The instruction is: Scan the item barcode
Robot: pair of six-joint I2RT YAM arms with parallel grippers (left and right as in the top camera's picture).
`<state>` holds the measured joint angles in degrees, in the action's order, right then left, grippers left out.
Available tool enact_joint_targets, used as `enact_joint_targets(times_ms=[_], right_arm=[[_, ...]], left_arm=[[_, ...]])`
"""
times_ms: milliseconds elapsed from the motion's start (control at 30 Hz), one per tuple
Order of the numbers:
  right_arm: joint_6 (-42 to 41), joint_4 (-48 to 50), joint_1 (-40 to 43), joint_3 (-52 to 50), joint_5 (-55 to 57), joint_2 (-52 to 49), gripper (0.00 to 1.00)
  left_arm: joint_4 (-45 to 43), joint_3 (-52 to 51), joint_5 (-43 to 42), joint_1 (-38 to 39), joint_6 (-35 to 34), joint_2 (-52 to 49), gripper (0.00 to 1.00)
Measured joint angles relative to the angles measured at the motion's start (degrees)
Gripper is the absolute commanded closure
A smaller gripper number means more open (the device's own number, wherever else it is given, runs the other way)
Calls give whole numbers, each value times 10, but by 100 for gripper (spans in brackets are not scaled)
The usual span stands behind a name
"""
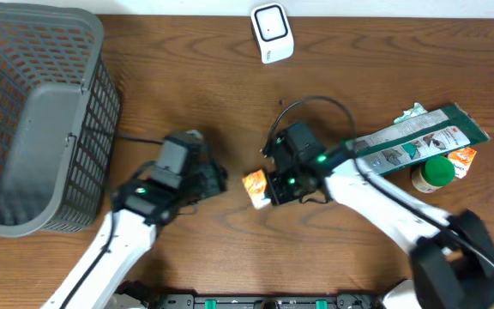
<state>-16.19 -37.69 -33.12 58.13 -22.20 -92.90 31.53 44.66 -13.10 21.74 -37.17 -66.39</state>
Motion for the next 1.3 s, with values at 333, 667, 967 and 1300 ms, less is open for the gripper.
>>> enact_joint_targets(times_ms=[333, 667, 967, 1300], right_arm=[[40, -207, 45, 142, 43, 50, 99], [52, -280, 49, 273, 119, 50, 99], [63, -288, 49, 342, 136, 50, 99], [66, -367, 49, 518, 179, 21, 99]], left_arm=[[85, 2, 2, -160, 70, 9, 39], [72, 2, 2, -217, 92, 5, 19], [72, 2, 2, -217, 92, 5, 18], [72, 2, 2, -217, 92, 5, 18]])
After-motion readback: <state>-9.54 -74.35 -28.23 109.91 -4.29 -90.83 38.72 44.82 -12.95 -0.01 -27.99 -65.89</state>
